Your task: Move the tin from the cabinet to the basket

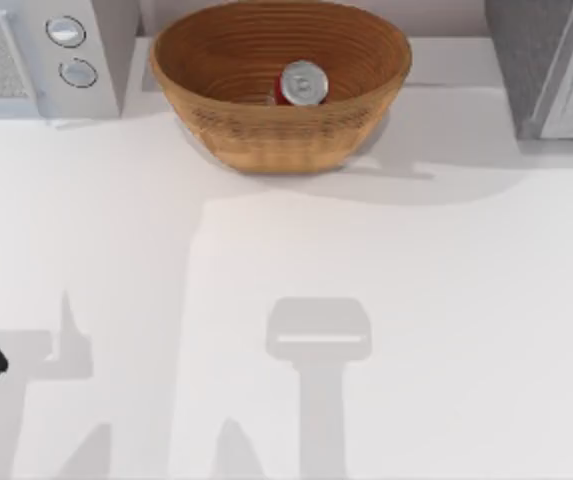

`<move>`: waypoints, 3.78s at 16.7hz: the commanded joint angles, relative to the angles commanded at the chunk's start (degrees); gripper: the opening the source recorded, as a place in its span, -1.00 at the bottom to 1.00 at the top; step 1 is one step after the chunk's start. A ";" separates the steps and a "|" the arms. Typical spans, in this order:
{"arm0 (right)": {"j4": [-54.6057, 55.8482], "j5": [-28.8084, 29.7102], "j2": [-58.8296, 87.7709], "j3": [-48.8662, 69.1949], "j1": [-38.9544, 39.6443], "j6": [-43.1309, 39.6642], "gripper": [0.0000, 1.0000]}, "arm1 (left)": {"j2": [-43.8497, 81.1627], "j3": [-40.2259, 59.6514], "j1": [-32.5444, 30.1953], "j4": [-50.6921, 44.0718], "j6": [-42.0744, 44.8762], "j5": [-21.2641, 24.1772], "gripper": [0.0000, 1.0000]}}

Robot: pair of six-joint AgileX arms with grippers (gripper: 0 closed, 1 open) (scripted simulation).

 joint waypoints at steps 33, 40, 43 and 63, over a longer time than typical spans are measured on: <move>-85.19 10.46 -12.52 72.91 10.78 0.67 1.00 | 0.00 0.00 0.00 0.00 0.00 0.00 1.00; -86.31 39.59 -13.62 72.12 39.54 1.19 1.00 | 0.00 0.00 0.00 0.00 0.00 0.00 1.00; -86.91 53.38 -14.01 71.89 53.20 1.01 1.00 | 0.00 0.00 0.00 0.00 0.00 0.00 1.00; -87.35 82.68 -10.70 75.51 80.74 -0.95 1.00 | 0.00 0.00 0.00 0.00 0.00 0.00 1.00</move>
